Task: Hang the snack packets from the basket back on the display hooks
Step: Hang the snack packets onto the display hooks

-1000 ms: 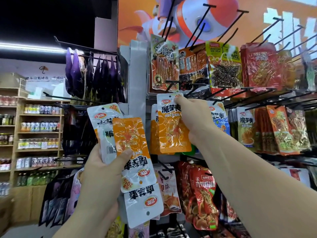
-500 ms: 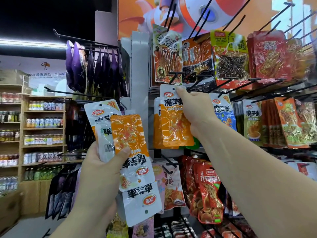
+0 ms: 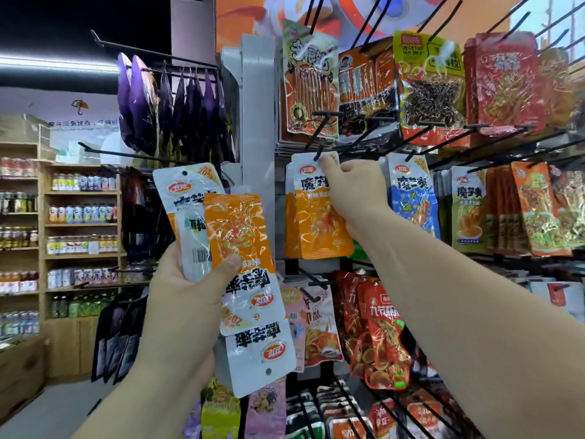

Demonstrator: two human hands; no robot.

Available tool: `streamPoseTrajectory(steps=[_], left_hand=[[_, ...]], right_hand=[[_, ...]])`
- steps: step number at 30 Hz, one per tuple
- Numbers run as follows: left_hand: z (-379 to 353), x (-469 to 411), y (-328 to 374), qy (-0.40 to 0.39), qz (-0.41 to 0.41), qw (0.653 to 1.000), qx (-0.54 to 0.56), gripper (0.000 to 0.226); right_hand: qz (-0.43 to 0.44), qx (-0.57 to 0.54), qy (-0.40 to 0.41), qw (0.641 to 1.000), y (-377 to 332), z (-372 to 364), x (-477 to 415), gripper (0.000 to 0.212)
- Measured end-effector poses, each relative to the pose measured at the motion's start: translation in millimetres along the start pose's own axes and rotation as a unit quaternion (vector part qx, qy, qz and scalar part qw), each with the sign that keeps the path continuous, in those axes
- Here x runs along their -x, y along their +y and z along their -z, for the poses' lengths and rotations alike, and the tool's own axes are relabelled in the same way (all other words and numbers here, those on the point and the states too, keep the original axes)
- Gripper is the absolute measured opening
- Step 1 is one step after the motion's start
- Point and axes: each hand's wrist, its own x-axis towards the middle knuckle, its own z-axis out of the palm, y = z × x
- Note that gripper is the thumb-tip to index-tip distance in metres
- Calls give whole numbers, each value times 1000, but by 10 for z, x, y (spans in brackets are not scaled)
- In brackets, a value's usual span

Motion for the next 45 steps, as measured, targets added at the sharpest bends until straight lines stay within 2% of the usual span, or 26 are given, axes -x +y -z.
streamPoseTrajectory(steps=[11,17,20,23,25,26,28,30,32,33,37,39,41,45], left_hand=[[64,-20,-24,-2,9,1000,-9,30],[78,14,10,-16,15,1000,2,30],[80,42,16,-22,21,1000,6,29],[84,88,2,-22,27,999,11,28],[80,131,-7,-28,32,999,16,30],[77,152,-8,-32,34,999,17,30],[63,193,-2,-38,35,998,20,29],[50,229,16,-37,34,998,29,28],[46,246,36,-23,39,998,47,25],[44,248,42,-15,44,997,58,23],[16,236,21,11,53,995,83,24],[11,253,16,0,60,994,93,25],[33,279,15,-26,56,994,86,33],[94,314,6,-67,39,996,44,47]], right_hand=[[5,137,10,991,119,-202,-48,60],[15,138,16,990,167,-156,-4,63],[85,216,12,973,145,-4,117,55],[158,271,59,948,79,199,343,45],[190,223,74,953,-25,299,571,39],[192,191,52,961,-94,324,696,36],[156,125,-53,978,-179,294,931,39],[90,69,-176,978,-197,222,1142,62],[60,55,-235,969,-128,142,1292,74],[58,47,-243,967,-73,95,1347,69],[44,-78,-223,971,22,-63,1520,55],[30,-121,-199,972,10,-115,1583,34],[32,-122,-170,977,23,-147,1606,22],[33,-100,-103,989,12,-140,1591,24]])
